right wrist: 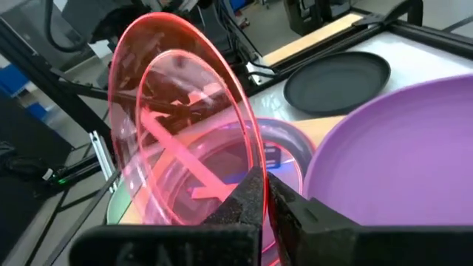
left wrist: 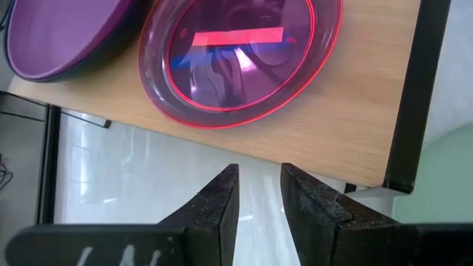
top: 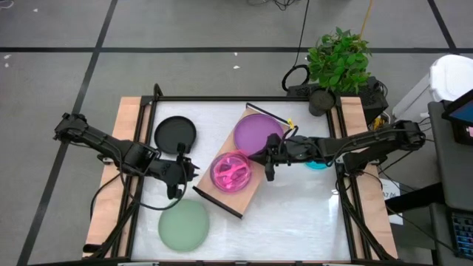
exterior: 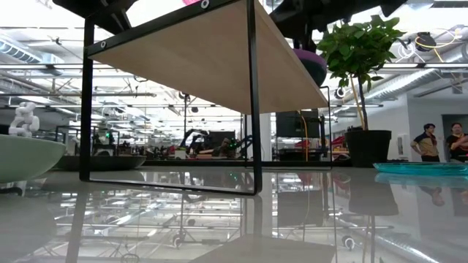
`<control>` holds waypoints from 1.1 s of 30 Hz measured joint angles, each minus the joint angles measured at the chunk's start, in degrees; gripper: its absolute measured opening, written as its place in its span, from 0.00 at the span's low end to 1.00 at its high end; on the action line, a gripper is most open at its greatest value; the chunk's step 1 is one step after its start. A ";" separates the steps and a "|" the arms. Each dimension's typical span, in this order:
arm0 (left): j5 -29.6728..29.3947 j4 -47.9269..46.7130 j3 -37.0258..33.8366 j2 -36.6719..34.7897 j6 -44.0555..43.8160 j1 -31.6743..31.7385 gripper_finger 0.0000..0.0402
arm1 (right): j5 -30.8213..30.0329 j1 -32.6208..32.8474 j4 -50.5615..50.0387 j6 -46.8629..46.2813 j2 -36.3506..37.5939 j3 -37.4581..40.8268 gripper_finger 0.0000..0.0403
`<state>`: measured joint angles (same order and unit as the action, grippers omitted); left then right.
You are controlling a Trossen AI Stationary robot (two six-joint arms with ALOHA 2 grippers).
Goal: Place and stack plates onto a shelf
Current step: Stack the small transparent pink plate on top of the small transparent pink plate, then stack the big green plate on top of the big violet plate
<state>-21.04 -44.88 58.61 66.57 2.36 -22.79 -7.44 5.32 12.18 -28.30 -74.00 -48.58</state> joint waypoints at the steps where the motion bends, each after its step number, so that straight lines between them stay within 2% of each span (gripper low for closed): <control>1: 0.02 0.02 0.00 0.00 -0.11 0.00 0.27 | 0.00 0.00 0.08 0.36 -0.08 0.00 0.01; 20: 0.04 0.04 0.00 0.04 -1.85 0.00 0.27 | 0.00 0.03 1.79 6.55 -0.58 0.00 0.24; 27: 0.10 -0.86 -0.03 0.07 -4.35 -0.11 0.27 | -0.22 2.08 0.99 12.03 1.87 0.00 0.26; 33: 0.23 -5.42 -2.25 0.07 -11.31 -1.48 0.27 | -2.21 5.96 -2.58 15.63 5.61 0.01 0.26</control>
<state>-20.81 -50.30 56.36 66.63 -8.95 -24.27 -9.65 11.29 9.59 -12.66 -68.39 -48.56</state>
